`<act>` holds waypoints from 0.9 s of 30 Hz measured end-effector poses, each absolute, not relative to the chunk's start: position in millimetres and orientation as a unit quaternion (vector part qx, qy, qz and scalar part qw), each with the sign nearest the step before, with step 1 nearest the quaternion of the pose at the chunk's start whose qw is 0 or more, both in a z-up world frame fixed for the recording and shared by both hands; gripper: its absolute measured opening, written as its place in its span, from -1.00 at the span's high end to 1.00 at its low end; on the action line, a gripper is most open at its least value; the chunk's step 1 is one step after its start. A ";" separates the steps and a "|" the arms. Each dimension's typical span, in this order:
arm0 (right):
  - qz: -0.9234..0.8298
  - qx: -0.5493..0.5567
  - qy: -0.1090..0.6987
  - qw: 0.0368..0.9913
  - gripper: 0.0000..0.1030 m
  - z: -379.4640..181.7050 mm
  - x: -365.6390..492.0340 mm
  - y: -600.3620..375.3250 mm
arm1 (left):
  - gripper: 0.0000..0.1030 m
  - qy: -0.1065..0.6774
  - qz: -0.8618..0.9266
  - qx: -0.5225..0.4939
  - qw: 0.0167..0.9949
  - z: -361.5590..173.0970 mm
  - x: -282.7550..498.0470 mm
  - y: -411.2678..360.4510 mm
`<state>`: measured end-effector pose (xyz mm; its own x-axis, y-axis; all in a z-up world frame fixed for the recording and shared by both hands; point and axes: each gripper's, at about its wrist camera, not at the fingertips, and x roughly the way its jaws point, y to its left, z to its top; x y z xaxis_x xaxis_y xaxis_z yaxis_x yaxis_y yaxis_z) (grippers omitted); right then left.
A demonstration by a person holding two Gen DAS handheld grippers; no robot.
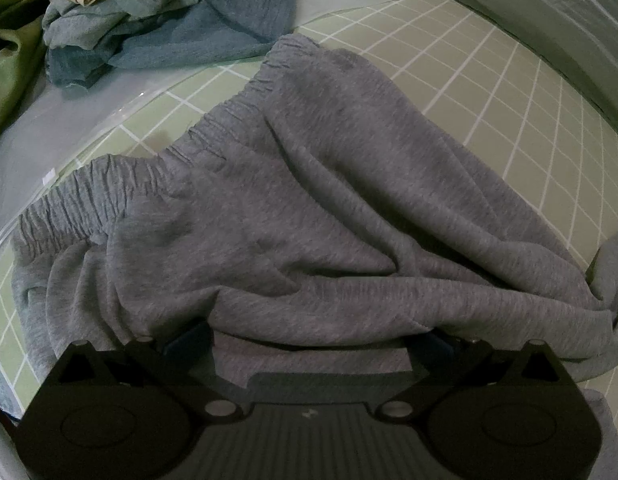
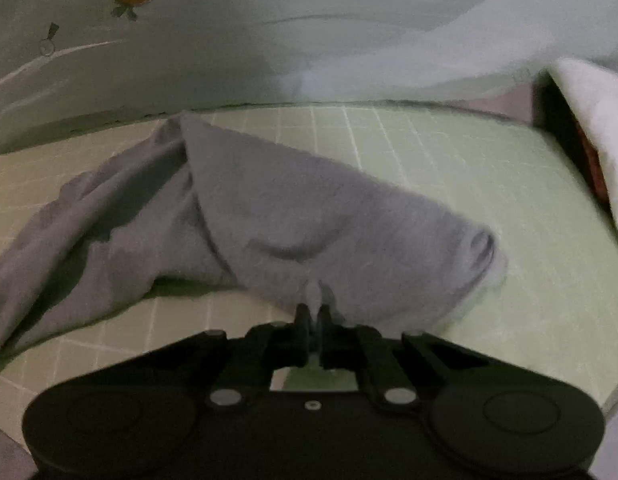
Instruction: Fold clothes
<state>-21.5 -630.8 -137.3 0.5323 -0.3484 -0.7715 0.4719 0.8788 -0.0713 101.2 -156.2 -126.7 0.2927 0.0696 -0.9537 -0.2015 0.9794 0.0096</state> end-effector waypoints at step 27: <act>-0.441 0.266 0.322 0.794 -0.21 -146.3 -30.8 -756.1 | -1.00 0.602 0.093 -0.065 0.791 -124.8 107.0 -156.6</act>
<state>-30.8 -756.1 -146.3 0.4034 -0.5298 -0.7461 0.8723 0.4688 0.1387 107.0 -156.6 -124.8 0.2590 0.0686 -0.9634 -0.2241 0.9745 0.0092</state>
